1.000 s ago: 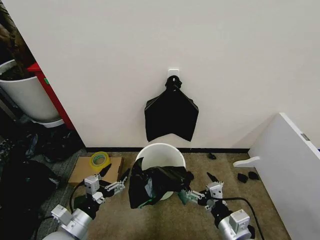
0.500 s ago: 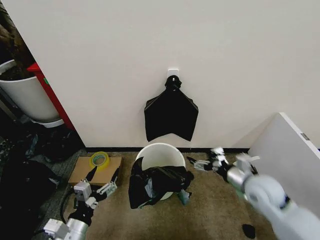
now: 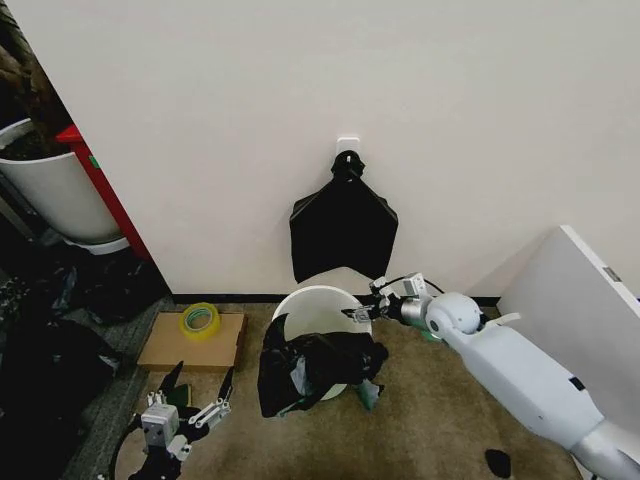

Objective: Place the garbage bag over the trash bin.

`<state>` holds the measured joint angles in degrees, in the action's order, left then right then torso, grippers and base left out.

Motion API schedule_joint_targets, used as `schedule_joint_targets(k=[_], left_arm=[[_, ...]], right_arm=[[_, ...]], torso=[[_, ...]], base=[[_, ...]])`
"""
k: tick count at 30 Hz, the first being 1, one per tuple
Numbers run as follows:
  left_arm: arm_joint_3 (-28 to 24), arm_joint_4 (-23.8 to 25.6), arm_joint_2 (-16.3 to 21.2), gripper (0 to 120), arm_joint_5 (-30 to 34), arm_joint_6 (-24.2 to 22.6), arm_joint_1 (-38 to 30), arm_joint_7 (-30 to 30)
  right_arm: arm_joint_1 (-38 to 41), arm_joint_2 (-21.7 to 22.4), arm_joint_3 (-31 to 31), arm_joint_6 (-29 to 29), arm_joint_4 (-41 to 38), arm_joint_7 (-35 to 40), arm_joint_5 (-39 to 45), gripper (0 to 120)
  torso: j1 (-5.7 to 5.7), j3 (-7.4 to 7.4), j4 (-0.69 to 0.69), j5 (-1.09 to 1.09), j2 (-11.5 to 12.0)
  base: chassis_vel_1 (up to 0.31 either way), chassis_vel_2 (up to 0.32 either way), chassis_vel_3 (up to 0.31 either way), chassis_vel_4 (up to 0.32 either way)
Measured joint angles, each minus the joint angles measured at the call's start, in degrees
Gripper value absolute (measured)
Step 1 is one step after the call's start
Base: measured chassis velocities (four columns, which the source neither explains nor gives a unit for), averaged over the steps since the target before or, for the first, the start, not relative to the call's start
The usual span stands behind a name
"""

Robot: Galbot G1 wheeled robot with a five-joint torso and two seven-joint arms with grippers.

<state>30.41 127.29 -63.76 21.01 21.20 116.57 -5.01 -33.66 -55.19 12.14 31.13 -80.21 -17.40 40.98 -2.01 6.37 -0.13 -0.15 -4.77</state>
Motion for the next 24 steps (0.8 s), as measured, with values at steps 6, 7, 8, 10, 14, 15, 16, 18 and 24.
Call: schedule_joint_targets(k=[6, 7, 8, 10, 14, 15, 16, 18, 24], left_arm=[[-1.53, 0.02, 0.32, 99, 0.16, -0.73, -1.17, -0.21], [-1.69, 0.05, 0.40, 99, 0.23, -0.90, -1.37, -0.27], [-1.82, 0.08, 0.43, 99, 0.27, -1.03, -1.53, -0.29], [-2.02, 0.13, 0.44, 99, 0.31, -1.15, -1.73, -0.34], [-2.34, 0.19, 0.47, 98, 0.36, -1.27, -1.94, -0.37], [-2.37, 0.20, 0.48, 98, 0.37, -1.28, -1.95, -0.38], [-2.50, 0.20, 0.50, 98, 0.37, -1.29, -1.99, -0.42], [-2.58, 0.20, 0.51, 98, 0.37, -1.30, -2.00, -0.43], [-3.14, 0.27, 0.52, 98, 0.43, -1.47, -2.36, -0.60]], right_arm=[[0.15, -0.06, 0.32, 0.34, 0.18, 0.06, 0.30, 55], [-0.06, -0.23, 0.10, 0.46, 0.17, 0.15, 0.39, 52], [-0.23, -0.34, -0.09, 0.55, 0.13, 0.23, 0.53, 47], [-0.55, -0.53, -0.51, 0.69, -0.05, 0.38, 0.81, 46], [-1.30, -0.60, -1.16, 1.02, -0.93, 0.74, 1.35, 30], [-1.39, -0.59, -1.25, 1.09, -1.05, 0.82, 1.47, 27], [-1.78, -0.53, -1.60, 1.33, -1.52, 1.17, 1.81, 20], [-1.94, -0.49, -1.75, 1.41, -1.69, 1.32, 1.90, 18], [-3.51, -0.19, -3.19, 2.38, -2.88, 3.17, 3.14, 2]], torso=[[0.01, -0.01, 0.00, 0.00, 0.00], [0.01, -0.01, -0.01, 0.00, 0.00], [0.01, 0.00, 0.00, 0.01, 0.00], [0.01, 0.00, 0.00, 0.02, 0.00], [0.01, 0.00, 0.00, 0.01, 0.00], [0.01, 0.00, 0.00, 0.01, 0.00], [0.01, -0.01, 0.01, 0.01, 0.00], [0.01, -0.01, 0.01, 0.01, 0.00], [0.01, -0.01, 0.01, 0.01, 0.00]], base=[[0.000, 0.000, 0.000, 0.000], [0.000, 0.000, 0.000, 0.000], [0.000, 0.000, 0.000, 0.000], [0.000, 0.000, 0.000, 0.000], [0.000, 0.000, 0.000, 0.000], [0.000, 0.000, 0.000, 0.000], [0.000, 0.000, 0.000, 0.000], [0.000, 0.000, 0.000, 0.000], [0.000, 0.000, 0.000, 0.000]])
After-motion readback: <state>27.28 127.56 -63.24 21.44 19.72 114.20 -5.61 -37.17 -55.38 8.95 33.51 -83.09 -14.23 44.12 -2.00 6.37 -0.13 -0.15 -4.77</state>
